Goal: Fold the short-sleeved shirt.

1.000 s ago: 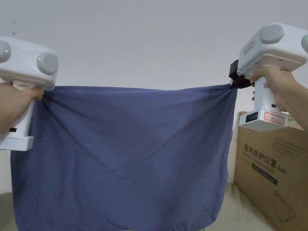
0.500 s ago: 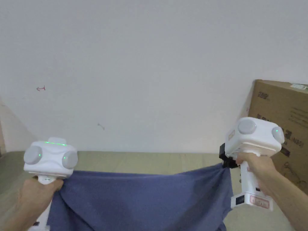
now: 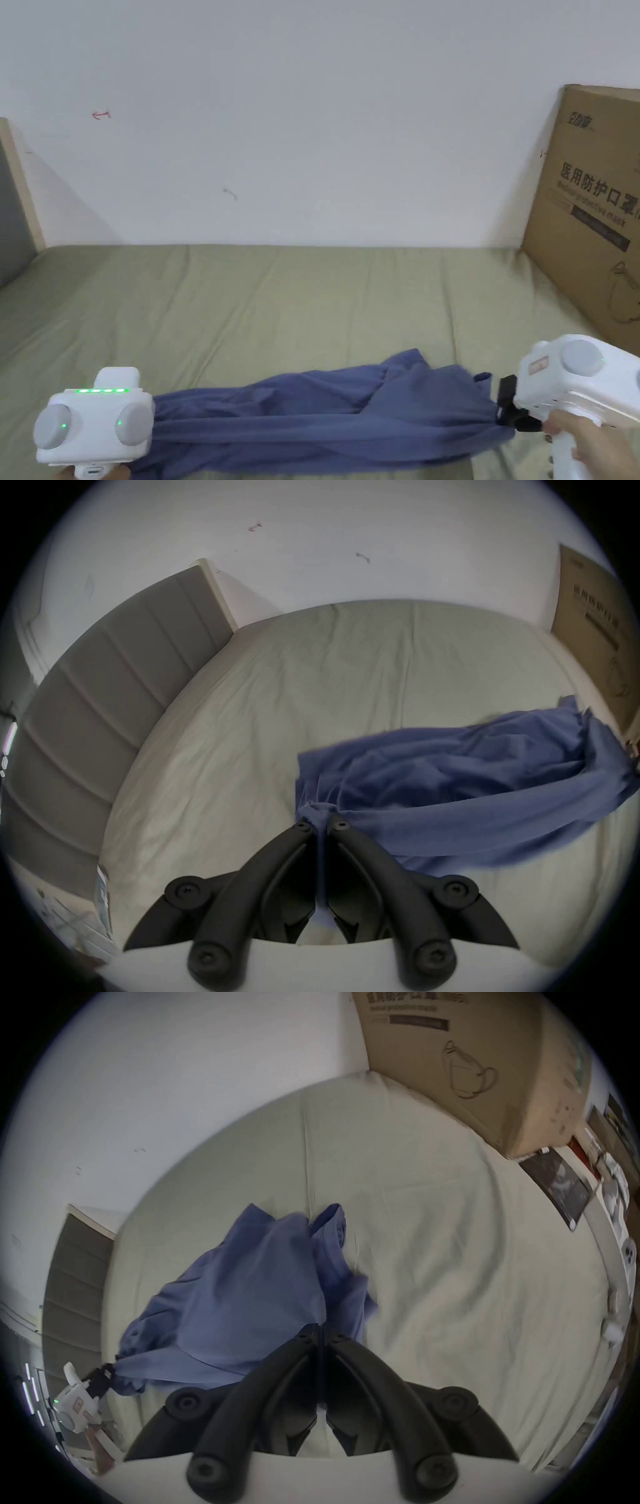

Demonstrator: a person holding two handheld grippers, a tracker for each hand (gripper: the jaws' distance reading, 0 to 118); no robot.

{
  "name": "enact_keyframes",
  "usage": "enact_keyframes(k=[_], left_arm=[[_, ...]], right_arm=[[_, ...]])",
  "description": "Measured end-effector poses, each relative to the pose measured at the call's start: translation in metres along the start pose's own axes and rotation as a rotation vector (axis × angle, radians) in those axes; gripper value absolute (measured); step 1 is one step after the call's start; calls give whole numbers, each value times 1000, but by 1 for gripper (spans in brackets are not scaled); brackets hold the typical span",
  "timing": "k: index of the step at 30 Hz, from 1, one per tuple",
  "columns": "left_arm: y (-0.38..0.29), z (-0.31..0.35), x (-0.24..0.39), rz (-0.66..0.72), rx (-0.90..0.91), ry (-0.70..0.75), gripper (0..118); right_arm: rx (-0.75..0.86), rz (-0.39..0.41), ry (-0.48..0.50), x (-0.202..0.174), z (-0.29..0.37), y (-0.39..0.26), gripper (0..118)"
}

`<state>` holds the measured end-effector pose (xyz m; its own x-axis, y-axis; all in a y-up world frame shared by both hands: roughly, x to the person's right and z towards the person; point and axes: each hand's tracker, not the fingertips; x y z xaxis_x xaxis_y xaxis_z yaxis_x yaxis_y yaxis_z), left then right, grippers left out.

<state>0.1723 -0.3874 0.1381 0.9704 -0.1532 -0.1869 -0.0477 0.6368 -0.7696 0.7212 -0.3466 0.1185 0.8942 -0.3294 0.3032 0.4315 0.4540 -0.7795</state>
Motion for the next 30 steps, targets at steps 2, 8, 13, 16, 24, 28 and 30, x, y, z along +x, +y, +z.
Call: enact_keyframes(k=[2,8,13,16,24,28,30], left_arm=[[-31,32,-13,50,10,-16,3],[-147,126,-42,-10,19,-12,3],[-232,181,-65,-113,1,9,3],[-266,198,-80,-79,-14,19,3],[-282,208,-85,-116,-9,-24,13],[-267,211,-92,-30,-43,-88,100],[-257,218,-91,-26,-14,-81,99]], right_arm=[[-7,36,30,12,25,-28,2],[-12,24,68,47,117,-163,2],[-64,121,22,73,170,-263,2],[-82,100,3,87,189,-308,2],[-61,189,2,89,177,-334,3],[7,303,-73,70,185,-316,82],[33,311,-27,64,192,-300,82]])
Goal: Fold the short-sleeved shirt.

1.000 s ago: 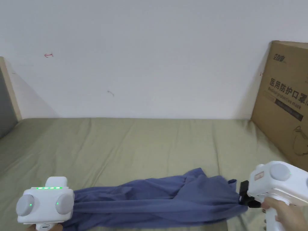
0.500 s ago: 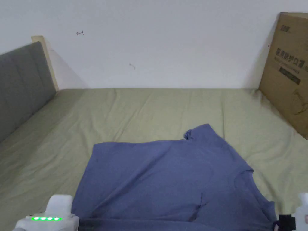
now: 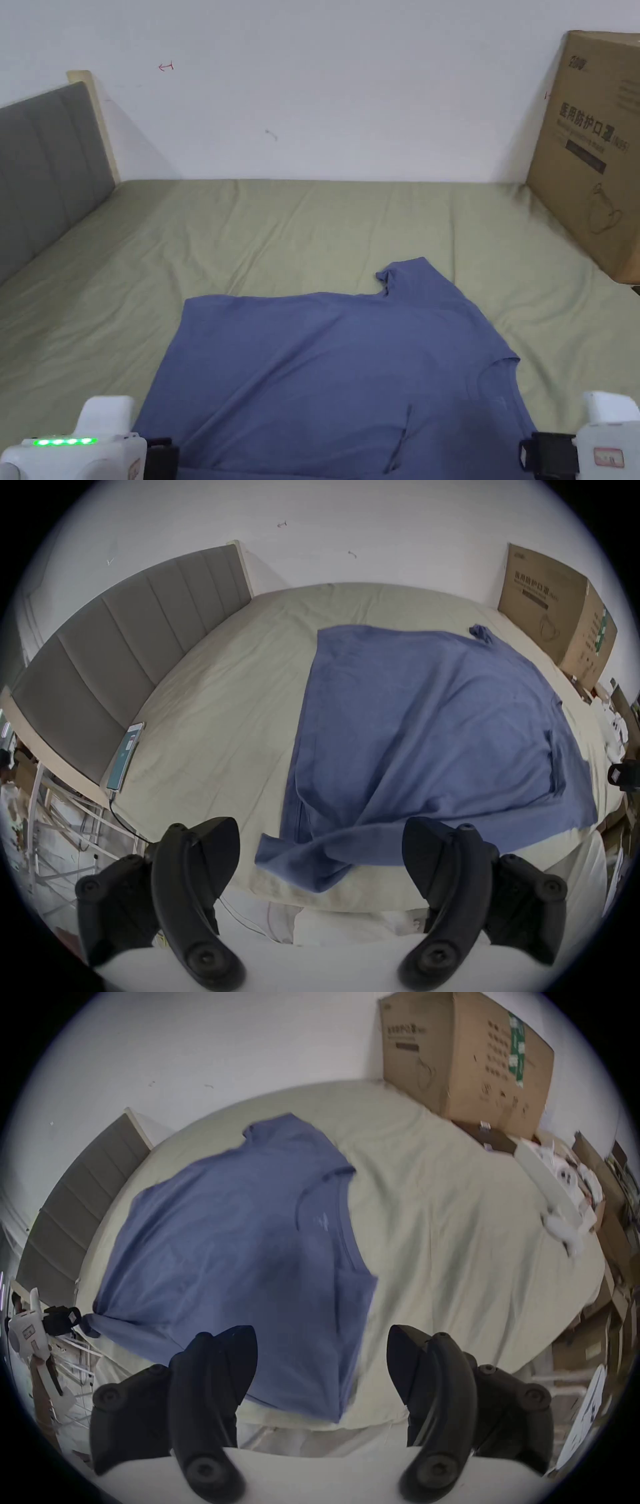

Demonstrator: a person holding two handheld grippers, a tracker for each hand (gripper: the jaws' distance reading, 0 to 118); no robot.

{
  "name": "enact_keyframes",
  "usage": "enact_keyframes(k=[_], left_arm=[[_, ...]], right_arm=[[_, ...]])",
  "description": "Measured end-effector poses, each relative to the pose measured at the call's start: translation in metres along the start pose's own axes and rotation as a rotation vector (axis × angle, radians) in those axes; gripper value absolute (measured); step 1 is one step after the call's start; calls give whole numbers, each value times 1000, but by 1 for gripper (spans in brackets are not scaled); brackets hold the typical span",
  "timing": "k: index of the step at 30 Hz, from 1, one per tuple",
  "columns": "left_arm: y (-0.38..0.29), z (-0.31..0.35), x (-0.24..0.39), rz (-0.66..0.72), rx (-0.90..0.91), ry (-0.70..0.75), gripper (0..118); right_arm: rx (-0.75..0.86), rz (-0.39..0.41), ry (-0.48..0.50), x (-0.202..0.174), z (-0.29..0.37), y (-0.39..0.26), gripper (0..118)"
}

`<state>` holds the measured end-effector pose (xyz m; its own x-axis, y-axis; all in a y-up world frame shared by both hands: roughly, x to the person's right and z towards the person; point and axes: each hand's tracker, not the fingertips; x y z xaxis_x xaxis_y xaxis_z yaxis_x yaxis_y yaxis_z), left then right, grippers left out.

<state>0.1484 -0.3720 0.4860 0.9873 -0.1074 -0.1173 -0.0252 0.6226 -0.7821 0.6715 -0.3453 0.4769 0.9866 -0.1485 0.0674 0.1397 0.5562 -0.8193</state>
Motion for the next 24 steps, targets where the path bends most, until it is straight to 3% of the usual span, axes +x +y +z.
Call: enact_keyframes(k=[3,4,6,7,10,14,22,23,24], left_arm=[[11,3,1,12,30,-12,94],[14,2,1,21,31,-21,72],[16,-6,3,54,12,-36,7],[14,-14,3,66,-10,-37,0],[9,-31,6,51,-54,-50,0],[26,-57,11,22,-84,-44,0],[157,-162,12,5,-65,-62,0],[178,-181,13,5,-78,-59,6],[197,-201,11,3,-92,-53,28]], right_arm=[[10,-9,71,-5,2,21,77],[16,-8,77,-7,2,26,59],[33,-1,67,-12,-5,32,10],[34,-4,61,-13,-10,32,3],[-6,-74,112,-12,-30,28,0],[-38,-55,90,-16,-58,39,0],[-34,-27,96,-35,-119,111,0],[-32,-15,93,-37,-127,119,0],[-30,-4,93,-40,-134,125,0]])
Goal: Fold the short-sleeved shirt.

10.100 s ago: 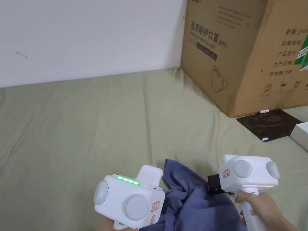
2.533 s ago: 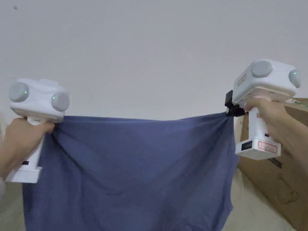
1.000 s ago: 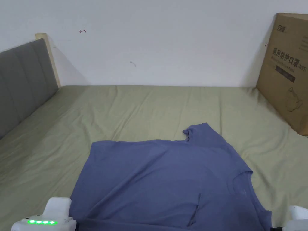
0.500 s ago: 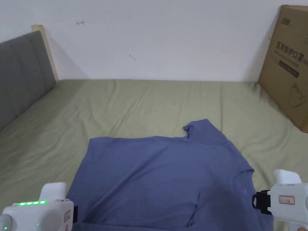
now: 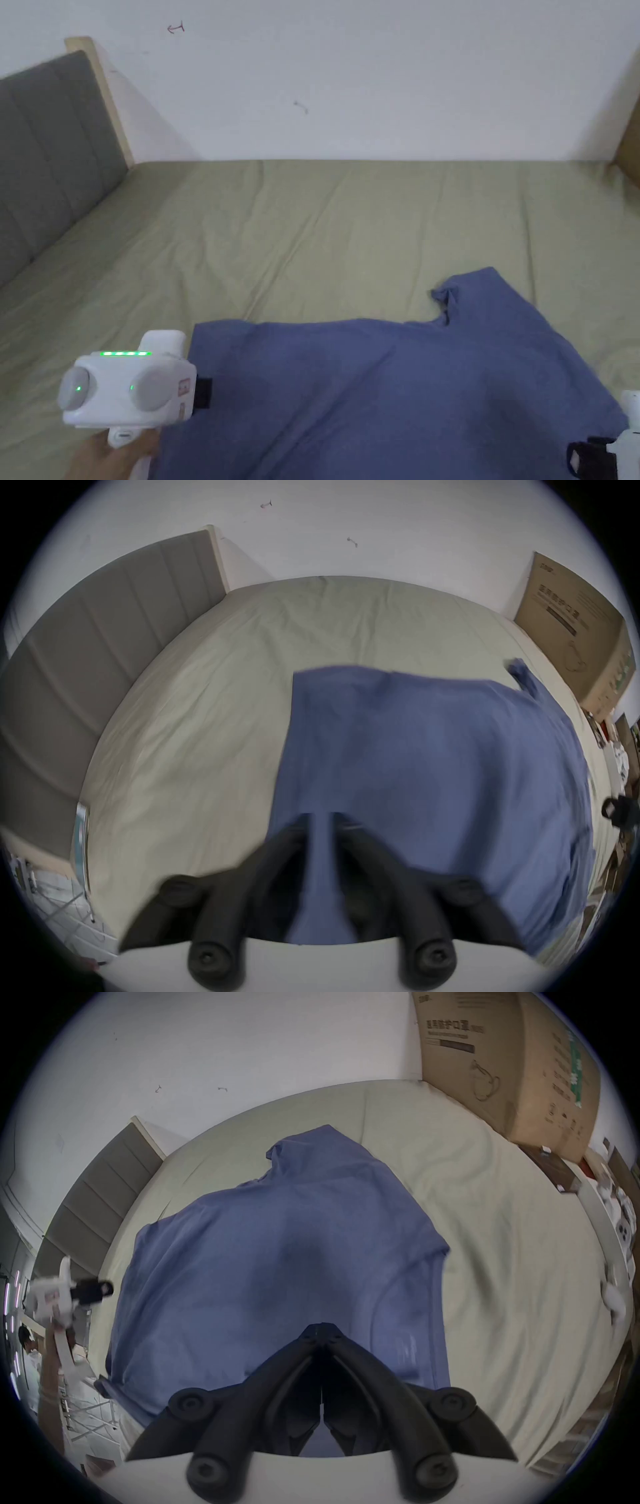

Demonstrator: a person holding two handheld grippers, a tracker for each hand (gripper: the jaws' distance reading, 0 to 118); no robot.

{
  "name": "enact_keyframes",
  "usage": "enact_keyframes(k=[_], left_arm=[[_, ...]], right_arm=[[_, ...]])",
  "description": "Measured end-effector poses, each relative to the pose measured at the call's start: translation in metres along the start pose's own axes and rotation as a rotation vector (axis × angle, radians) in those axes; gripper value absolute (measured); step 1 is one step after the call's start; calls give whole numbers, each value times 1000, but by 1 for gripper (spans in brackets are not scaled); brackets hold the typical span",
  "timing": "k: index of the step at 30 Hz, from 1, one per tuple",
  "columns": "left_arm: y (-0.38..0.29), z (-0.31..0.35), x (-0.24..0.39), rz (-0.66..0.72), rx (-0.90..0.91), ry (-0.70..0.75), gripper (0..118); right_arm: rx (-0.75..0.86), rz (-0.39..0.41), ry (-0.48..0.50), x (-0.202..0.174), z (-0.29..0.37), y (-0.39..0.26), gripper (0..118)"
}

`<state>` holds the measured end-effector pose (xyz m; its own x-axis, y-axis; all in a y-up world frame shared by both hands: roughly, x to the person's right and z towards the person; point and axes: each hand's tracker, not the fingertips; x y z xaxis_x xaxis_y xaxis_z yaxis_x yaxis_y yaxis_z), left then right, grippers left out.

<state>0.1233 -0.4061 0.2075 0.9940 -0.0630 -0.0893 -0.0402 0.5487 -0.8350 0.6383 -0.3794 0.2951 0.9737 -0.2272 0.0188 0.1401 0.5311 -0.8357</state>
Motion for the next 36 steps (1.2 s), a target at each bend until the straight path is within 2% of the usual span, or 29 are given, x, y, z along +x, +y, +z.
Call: enact_keyframes(k=[1,2,3,5,9,12,15,17,18,19,20,21,25,29,30,32,33,34,36], left_arm=[[16,-17,-4,16,-14,-17,67],[31,-35,-8,54,-40,-28,94],[45,-52,-11,84,-51,-29,106],[65,-79,-16,155,-50,-24,105],[83,-120,-16,121,-103,-18,107],[81,-128,-19,153,-110,-39,110],[77,-117,-11,108,-77,-25,95],[77,-109,-5,74,-65,-10,74],[78,-103,-1,50,-47,6,56],[78,-96,2,23,-36,9,18],[79,-88,6,-4,-20,-5,3],[78,-85,10,9,-35,-57,3],[75,-84,20,-93,-45,12,3],[77,-81,10,-17,-43,-22,3],[78,-79,7,-9,-39,-29,3],[79,-74,6,-20,-35,-31,3],[78,-71,6,-28,-28,-32,3],[78,-69,6,-35,-26,-32,3],[80,-65,4,-36,-18,-37,3]], right_arm=[[0,6,-1,-2,-6,4,0],[-2,11,-1,-2,-12,9,0],[-2,15,2,-3,-17,13,0],[-4,14,6,-2,-24,15,0],[-25,19,9,2,-35,13,0],[-53,28,11,7,-40,7,0],[-78,16,10,11,-45,1,0],[-83,1,7,13,-48,-1,0],[-87,-4,-4,13,-48,-1,0],[-84,-6,-10,14,-48,0,0],[-81,-8,-15,15,-46,3,0],[-77,-10,-15,17,-44,7,0],[-54,-19,-4,30,-42,35,0],[-17,-35,30,46,-53,95,0],[-28,-31,13,47,-61,113,9],[-59,25,-6,51,-84,142,66],[-64,27,-15,53,-98,156,87],[-78,36,-28,57,-111,167,91],[-125,0,-116,62,-141,184,91]])
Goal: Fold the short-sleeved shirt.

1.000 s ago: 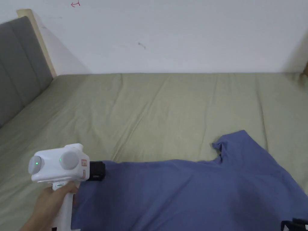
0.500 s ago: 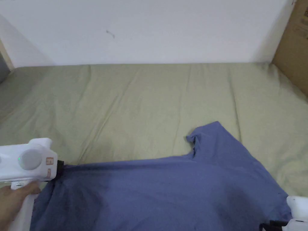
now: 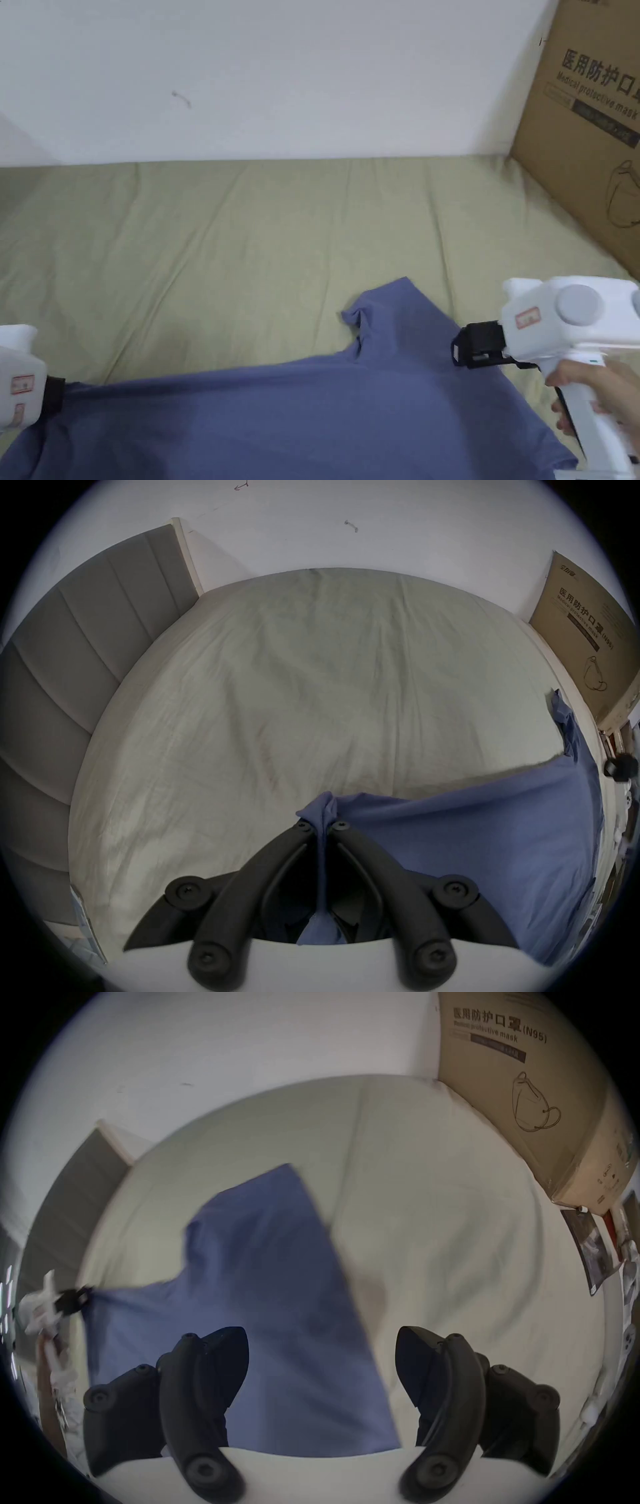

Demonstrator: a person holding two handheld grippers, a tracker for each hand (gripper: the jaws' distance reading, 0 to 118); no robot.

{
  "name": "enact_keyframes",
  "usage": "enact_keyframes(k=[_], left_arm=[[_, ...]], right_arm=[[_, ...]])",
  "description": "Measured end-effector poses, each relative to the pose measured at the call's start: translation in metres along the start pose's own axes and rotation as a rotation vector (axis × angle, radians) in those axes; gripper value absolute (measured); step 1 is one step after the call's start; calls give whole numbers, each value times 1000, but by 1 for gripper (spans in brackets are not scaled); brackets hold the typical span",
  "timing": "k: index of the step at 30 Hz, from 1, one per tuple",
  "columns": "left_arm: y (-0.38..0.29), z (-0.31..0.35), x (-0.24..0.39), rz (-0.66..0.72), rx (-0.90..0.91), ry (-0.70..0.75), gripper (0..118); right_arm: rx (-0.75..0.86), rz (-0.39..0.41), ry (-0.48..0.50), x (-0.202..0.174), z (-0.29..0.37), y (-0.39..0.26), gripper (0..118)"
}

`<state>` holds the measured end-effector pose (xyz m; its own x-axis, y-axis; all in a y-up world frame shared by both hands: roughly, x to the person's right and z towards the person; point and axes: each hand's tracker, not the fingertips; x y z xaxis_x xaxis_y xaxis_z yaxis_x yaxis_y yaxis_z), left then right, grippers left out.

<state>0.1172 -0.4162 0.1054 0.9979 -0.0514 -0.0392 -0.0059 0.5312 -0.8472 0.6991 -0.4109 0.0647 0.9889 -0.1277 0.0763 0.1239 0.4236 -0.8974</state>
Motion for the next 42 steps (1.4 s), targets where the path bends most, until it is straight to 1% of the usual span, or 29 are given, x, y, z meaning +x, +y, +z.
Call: enact_keyframes(k=[2,3,4,5,6,7,8,9,10,11,13,14,15,17,20,23,25,29,32,34,36,38,41,42], left_arm=[[-1,4,-2,1,8,-6,3],[1,5,-4,3,11,-10,3],[1,5,-4,1,9,-13,3],[0,5,-5,-3,9,-13,3],[-1,6,-5,-7,10,-13,3],[0,5,-4,-11,11,-13,3],[0,6,-4,-15,10,-10,3],[-1,7,-4,-17,13,-10,3],[-1,9,-4,-17,16,-12,3],[0,10,-2,-14,16,-9,3],[1,17,-1,-18,18,-3,3],[3,23,-1,-22,20,0,3],[5,30,-1,-29,23,0,3],[12,46,-3,-42,31,3,3],[26,83,-3,-42,78,10,3],[42,128,0,-65,162,57,3],[52,160,0,-61,207,58,3],[79,223,5,-61,298,83,3],[104,263,11,-59,358,106,3],[123,286,13,-61,401,122,3],[144,307,16,-55,445,153,3],[163,324,18,-43,496,196,3],[195,341,22,-43,531,237,3],[207,348,23,-33,538,245,3]], right_arm=[[-78,21,21,0,-28,11,90],[-114,32,27,0,-40,12,88],[-136,34,-7,-2,-47,12,86],[-123,38,-19,-14,-36,5,85],[-102,64,-37,-19,-28,5,79],[-82,81,-43,-23,-21,4,59],[-55,119,-62,-28,-12,2,30],[-36,154,-62,-32,-4,-1,2],[-54,116,-5,-34,-3,-1,2],[-65,86,-14,-37,-4,-1,2],[-70,141,-55,-39,-11,2,2],[-63,135,-62,-40,-7,3,2],[-43,86,-52,-37,3,5,2],[-15,14,12,-29,20,15,2],[38,15,28,-26,66,27,2],[110,-3,71,-23,119,36,2],[164,-26,69,-24,154,38,2],[248,-32,68,-24,230,55,2],[332,-71,92,-25,285,73,2],[375,-75,82,-32,317,86,2],[427,-55,76,-40,349,100,2],[486,-60,79,-48,377,116,2],[511,-43,55,-60,407,144,2],[533,-59,45,-64,417,155,2]])
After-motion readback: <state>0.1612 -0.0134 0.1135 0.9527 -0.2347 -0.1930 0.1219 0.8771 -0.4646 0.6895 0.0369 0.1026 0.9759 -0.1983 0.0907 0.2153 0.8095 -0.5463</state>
